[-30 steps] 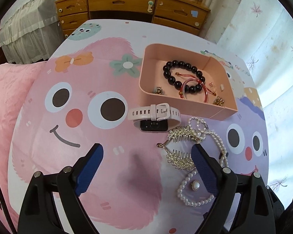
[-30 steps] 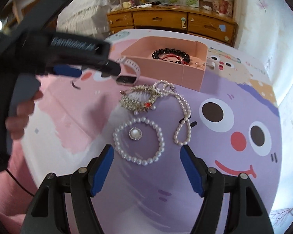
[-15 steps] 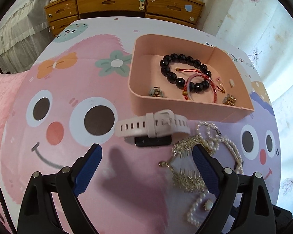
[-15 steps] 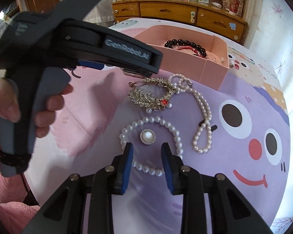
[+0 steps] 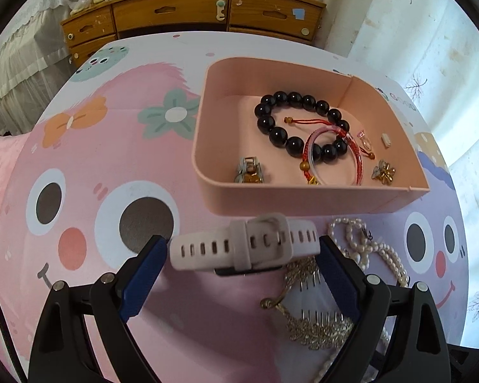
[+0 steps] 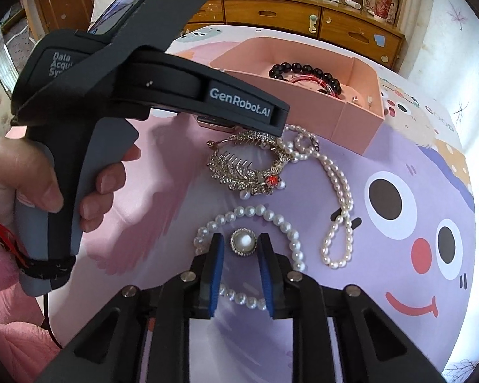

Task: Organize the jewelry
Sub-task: 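Grasp the white smartwatch with the left tool and lift it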

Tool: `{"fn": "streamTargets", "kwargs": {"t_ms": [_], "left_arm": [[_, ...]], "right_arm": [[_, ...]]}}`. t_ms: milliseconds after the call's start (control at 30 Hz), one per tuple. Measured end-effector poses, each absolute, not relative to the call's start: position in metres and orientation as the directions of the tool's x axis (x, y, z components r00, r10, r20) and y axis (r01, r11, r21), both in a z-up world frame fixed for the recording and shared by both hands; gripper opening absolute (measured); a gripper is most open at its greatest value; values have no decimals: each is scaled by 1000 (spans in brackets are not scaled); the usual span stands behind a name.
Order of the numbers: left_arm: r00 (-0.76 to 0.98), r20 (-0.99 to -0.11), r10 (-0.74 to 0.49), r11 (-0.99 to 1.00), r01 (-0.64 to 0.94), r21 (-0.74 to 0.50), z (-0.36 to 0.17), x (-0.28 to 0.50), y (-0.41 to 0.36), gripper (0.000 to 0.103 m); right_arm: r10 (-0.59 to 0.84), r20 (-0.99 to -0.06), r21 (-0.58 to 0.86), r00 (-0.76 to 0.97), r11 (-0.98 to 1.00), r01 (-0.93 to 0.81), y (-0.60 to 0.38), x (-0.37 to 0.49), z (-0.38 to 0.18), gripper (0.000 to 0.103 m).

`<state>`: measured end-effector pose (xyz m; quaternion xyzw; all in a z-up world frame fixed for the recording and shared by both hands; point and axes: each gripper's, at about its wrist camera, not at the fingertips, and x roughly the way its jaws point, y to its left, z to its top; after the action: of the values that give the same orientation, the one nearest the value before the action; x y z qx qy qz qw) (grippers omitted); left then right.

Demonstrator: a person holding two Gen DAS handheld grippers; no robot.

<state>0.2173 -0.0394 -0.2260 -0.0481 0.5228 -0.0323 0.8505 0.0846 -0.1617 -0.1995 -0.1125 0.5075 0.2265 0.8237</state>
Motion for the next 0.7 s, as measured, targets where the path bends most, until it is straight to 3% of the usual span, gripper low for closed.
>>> {"fn": "streamTargets", "kwargs": {"t_ms": [100,267,400,700], "left_arm": [[467,-877,-113,992,9,-123,-225,216,-39,91],[483,-867,-124,991,14,-134,-222,215,-35,69],[487,-864,-126,991,20,-133,-221,214,-34,60],[535,-837,-115,992,26,-120,-202,201,-32,57]], "right_arm": [[261,-887,48,382,873,-485,-161,88,-200,17],[257,-888,46,381,875,-481,-160,90,-200,17],[270,-886,69,378,881,-468,-161,92,-198,14],[284,-881,85,378,882,-463,-163,92,-199,14]]}}
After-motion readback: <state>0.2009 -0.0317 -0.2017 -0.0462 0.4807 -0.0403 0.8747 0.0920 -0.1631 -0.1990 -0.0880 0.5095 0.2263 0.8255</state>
